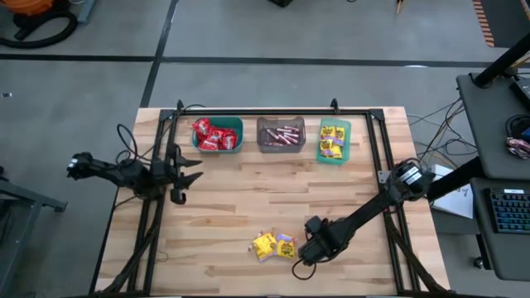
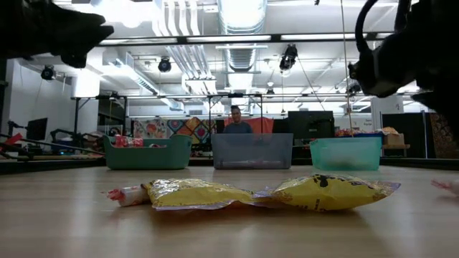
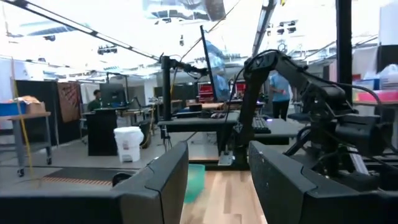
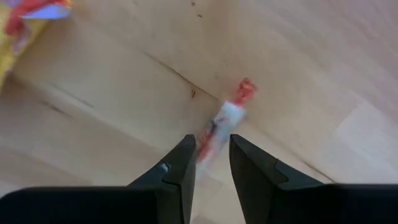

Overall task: Sort candy
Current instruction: Put the white candy into the black bin, then put the yellow candy into the light green bin, then put the white candy into the black bin

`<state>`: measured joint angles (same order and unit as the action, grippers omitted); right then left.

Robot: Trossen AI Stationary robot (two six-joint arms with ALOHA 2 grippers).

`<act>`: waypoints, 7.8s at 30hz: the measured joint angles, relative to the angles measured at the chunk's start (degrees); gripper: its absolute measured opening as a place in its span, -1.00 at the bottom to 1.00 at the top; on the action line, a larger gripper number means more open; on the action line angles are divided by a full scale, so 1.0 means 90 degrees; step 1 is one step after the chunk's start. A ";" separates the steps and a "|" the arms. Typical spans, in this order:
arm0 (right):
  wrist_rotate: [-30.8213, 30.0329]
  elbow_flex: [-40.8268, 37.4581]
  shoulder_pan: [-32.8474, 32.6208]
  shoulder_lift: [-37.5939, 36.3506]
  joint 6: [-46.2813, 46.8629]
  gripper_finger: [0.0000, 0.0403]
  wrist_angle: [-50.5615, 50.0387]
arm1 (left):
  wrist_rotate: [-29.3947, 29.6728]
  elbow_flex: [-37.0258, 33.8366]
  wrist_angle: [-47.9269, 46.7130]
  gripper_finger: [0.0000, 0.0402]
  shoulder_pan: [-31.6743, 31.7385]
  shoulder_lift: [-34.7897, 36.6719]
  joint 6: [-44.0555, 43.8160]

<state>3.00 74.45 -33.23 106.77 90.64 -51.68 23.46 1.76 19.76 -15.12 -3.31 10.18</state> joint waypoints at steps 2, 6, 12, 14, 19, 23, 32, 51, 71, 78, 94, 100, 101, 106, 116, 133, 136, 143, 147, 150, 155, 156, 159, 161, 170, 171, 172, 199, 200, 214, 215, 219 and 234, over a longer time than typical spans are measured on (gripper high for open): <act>-0.0005 -0.0005 0.0005 0.0033 -0.0025 -0.55 0.0002 | 0.0007 -0.0120 0.0117 -0.24 0.0072 0.0000 -0.0016; -0.0121 -0.0006 0.0051 0.0084 -0.0184 -0.55 0.0015 | 0.0259 -0.0121 0.0062 -0.24 0.0188 -0.0026 -0.0114; -0.0126 -0.0019 0.0216 0.0235 -0.0829 -0.57 0.0166 | 0.0328 -0.0090 -0.0151 -0.24 0.0205 -0.0046 -0.0295; -0.0088 -0.0014 0.0263 0.0330 -0.1094 -0.64 0.0258 | 0.0332 -0.0091 -0.0318 -0.24 0.0205 -0.0042 -0.0424; 0.0063 -0.0017 0.0381 0.0490 -0.1558 -0.88 0.0317 | 0.0476 -0.0093 -0.0541 -0.24 0.0205 -0.0073 -0.0638; -0.0029 -0.0014 0.0417 0.0375 -0.1769 -0.94 0.0427 | 0.0795 -0.0093 -0.0545 -0.24 0.0205 -0.0087 -0.0692; -0.1302 -0.0011 0.0591 -0.0576 -0.2406 -0.96 0.0403 | 0.0831 -0.0093 -0.0543 -0.24 0.0205 -0.0097 -0.0826; -0.3128 -0.0202 0.3511 -0.2011 -0.8530 -0.96 0.3904 | 0.0833 -0.0093 -0.0545 -0.24 0.0202 -0.0491 -0.1335; -0.1611 -0.1912 0.6086 -0.0392 -0.9359 -0.91 0.9772 | 0.0850 -0.0074 -0.0535 -0.24 0.0205 -0.0580 -0.1827; -0.1611 -0.1870 0.6097 -0.0338 -0.9356 -0.60 0.9595 | 0.0850 -0.0073 -0.0532 -0.24 0.0204 -0.0585 -0.2122; 0.0122 -0.1867 0.6085 -0.1137 -0.8684 -0.08 0.8288 | 0.0831 -0.0073 -0.0534 -0.24 0.0190 -0.0792 -0.4422; 0.1052 -0.1866 0.5680 -0.1850 -0.8291 -0.09 0.7176 | 0.0826 -0.0073 -0.0534 -0.24 0.0172 -0.1502 -0.5607; 0.1052 -0.1865 0.5561 -0.1967 -0.8235 -0.10 0.6941 | 0.0823 -0.0073 -0.0535 -0.24 0.0163 -0.1630 -0.5772; 0.1058 -0.1865 0.4802 -0.2414 -0.7837 -0.15 0.5529 | 0.0816 -0.0073 -0.0433 -0.24 0.0062 -0.2242 -0.6352; 0.1003 -0.1865 0.2990 -0.2495 -0.8365 -0.15 0.3667 | 0.0816 0.0325 -0.0029 -0.24 -0.0356 -0.3304 -0.6551; -0.1625 -0.1867 0.0555 -0.2078 -0.8055 -0.16 0.4019 | 0.0772 0.1645 -0.0024 -0.24 -0.0876 -0.5514 -0.5635; -0.1851 -0.1867 0.0533 -0.1754 -0.6977 -0.15 0.4129 | 0.0618 0.1658 -0.0074 -0.24 -0.0910 -0.5619 -0.5635; -0.1840 -0.1698 0.0548 -0.1210 -0.4294 -0.15 0.4092 | 0.0598 0.1665 -0.0051 -0.24 -0.0991 -0.5795 -0.5685; -0.2046 -0.1477 0.0333 -0.0992 -0.4979 -0.15 0.4185 | 0.0605 0.1736 -0.0024 -0.24 -0.0998 -0.5865 -0.5644; -0.2740 -0.1454 0.0100 -0.0789 -0.5741 -0.15 0.4261 | 0.0608 0.1789 -0.0018 -0.24 -0.0998 -0.5921 -0.5563; -0.3383 -0.1457 -0.0044 -0.0453 -0.6140 -0.15 0.4763 | 0.0605 0.1911 0.0010 -0.24 -0.1013 -0.5969 -0.5280; -0.3341 -0.1457 -0.0020 -0.0356 -0.6110 -0.15 0.4825 | 0.0612 0.1925 -0.0032 -0.24 -0.1024 -0.5964 -0.5245; -0.3256 -0.1454 0.0020 -0.0095 -0.6000 -0.15 0.4852 | 0.0607 0.2027 0.0003 -0.24 -0.1025 -0.6031 -0.5098; -0.3167 -0.1430 0.0031 0.0017 -0.5960 -0.15 0.4916 | 0.0610 0.2095 -0.0007 -0.24 -0.1029 -0.6089 -0.5049; -0.2967 -0.1428 0.0175 0.0442 -0.5597 -0.33 0.5233 | 0.0611 0.2263 -0.0032 -0.24 -0.1029 -0.6302 -0.4944; -0.2888 -0.1433 0.0198 0.0481 -0.5597 -0.39 0.5293 | 0.0609 0.2260 -0.0055 -0.24 -0.1031 -0.6299 -0.4935; -0.2816 -0.1435 0.0213 0.0497 -0.5599 -0.45 0.5342 | 0.0610 0.2256 -0.0076 -0.24 -0.1031 -0.6295 -0.4923; -0.3980 -0.1457 0.0925 -0.1953 -0.6037 -0.94 0.2321 | 0.0668 0.2248 0.0023 -0.24 -0.1030 -0.6414 -0.4923; -0.4226 -0.1457 0.1067 -0.2149 -0.5983 -0.94 0.1922 | 0.0669 0.2248 0.0042 -0.24 -0.1030 -0.6414 -0.4912; -0.4866 -0.1841 0.5097 -0.3724 -0.5618 -0.94 -0.0168 | 0.0743 0.2329 0.0030 -0.24 -0.1022 -0.6419 -0.4804; -0.4853 -0.1922 0.5422 -0.3720 -0.5620 -0.94 -0.0120 | 0.0742 0.2329 0.0028 -0.24 -0.1021 -0.6419 -0.4804; -0.4695 -0.2298 0.6416 -0.3716 -0.6046 -0.90 0.0698 | 0.0808 0.2329 -0.0013 -0.24 -0.1017 -0.6419 -0.4804; -0.3302 -0.2405 0.6632 -0.4068 -0.6739 -0.19 0.1695 | 0.0391 0.2331 0.0145 -0.24 -0.1315 -0.6881 -0.5476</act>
<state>-26.71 52.81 26.46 70.16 29.99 -36.43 26.98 22.74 21.06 -26.95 -65.24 -39.10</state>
